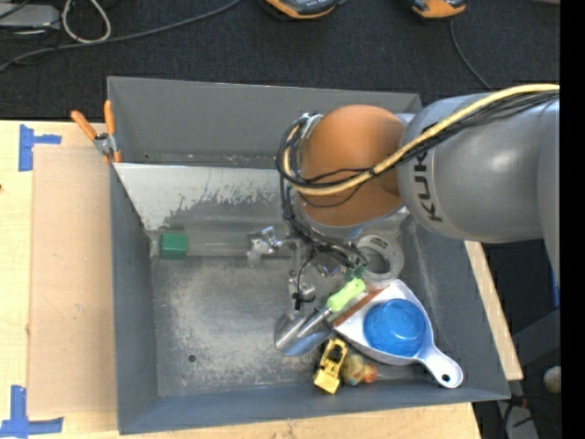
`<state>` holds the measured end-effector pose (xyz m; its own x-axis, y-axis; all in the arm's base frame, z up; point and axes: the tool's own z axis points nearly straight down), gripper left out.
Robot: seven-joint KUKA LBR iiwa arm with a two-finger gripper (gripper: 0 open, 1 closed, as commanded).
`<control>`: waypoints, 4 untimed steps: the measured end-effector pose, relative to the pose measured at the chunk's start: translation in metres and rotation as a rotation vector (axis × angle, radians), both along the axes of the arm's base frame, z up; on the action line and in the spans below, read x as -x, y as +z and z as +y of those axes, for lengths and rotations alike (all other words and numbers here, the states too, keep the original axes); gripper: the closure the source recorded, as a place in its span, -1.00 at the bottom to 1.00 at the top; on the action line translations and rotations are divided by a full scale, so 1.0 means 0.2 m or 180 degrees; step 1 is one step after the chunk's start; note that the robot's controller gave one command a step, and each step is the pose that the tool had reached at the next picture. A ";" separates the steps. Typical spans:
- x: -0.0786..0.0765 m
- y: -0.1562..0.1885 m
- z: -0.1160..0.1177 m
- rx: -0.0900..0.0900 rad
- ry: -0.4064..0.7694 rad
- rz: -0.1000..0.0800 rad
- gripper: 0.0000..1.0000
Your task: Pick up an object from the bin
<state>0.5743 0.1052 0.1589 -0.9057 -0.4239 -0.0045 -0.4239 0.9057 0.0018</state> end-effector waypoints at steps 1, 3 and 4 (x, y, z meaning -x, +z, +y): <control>0.16 -0.23 -0.28 0.0018 0.0267 0.0052 -1.00; 0.10 -0.44 -0.20 -0.0008 0.0747 -0.0008 1.00; 0.10 -0.44 -0.21 -0.0008 0.0745 -0.0007 1.00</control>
Offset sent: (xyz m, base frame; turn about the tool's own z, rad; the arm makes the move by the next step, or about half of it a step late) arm -0.0341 -0.0779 -0.0889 -0.2321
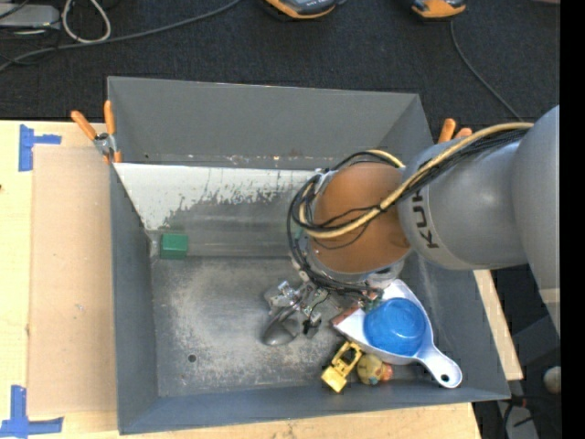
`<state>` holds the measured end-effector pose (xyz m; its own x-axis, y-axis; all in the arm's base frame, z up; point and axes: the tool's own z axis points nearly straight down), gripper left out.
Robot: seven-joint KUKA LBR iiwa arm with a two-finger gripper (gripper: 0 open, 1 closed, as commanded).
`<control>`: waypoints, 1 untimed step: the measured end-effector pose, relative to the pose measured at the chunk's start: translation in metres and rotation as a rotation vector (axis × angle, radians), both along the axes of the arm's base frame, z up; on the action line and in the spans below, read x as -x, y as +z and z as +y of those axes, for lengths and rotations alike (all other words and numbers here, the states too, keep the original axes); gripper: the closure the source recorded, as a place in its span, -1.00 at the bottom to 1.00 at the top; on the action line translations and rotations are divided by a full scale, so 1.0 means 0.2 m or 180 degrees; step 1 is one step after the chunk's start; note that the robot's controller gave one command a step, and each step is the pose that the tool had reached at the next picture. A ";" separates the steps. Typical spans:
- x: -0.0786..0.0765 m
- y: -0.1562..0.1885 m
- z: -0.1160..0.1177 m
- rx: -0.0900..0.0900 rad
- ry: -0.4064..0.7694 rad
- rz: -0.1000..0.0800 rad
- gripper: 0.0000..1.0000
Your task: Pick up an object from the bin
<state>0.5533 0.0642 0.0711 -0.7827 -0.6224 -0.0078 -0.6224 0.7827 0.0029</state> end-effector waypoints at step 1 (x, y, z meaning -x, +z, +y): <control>0.01 0.09 0.00 0.0003 -0.0004 0.0021 1.00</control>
Offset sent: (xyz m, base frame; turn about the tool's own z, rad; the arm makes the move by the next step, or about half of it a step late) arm -0.0024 -0.0001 0.0292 0.0009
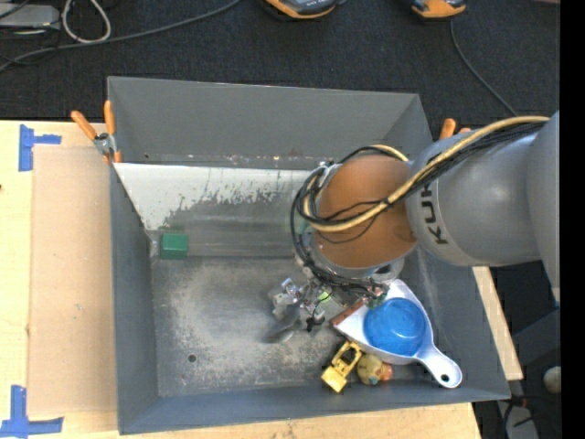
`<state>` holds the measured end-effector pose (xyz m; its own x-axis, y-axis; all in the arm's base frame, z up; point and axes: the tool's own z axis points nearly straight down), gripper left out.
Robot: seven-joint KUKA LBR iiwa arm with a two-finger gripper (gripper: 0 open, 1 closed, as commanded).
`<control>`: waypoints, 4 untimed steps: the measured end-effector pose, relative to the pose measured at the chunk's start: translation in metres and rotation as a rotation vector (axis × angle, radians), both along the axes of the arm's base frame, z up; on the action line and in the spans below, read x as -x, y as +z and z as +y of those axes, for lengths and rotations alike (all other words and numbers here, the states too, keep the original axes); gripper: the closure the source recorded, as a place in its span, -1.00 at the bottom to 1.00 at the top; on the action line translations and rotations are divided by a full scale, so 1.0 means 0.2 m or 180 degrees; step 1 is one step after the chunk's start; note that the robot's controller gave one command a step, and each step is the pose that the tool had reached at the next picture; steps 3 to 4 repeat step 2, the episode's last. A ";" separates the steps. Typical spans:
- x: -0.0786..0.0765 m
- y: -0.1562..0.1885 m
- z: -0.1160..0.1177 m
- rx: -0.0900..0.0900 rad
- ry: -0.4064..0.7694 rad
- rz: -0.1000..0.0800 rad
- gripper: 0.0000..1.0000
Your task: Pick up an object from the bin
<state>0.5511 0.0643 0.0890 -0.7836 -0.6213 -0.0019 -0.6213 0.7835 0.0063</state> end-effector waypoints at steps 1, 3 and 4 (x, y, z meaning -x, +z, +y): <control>-0.01 0.11 0.00 -0.0003 -0.0004 -0.0014 1.00; 0.00 0.23 0.01 -0.0004 -0.0010 -0.0005 1.00; 0.00 0.23 0.01 -0.0004 -0.0010 -0.0005 1.00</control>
Offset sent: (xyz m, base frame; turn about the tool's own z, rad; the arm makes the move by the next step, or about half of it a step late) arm 0.0013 0.0005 0.0598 0.0002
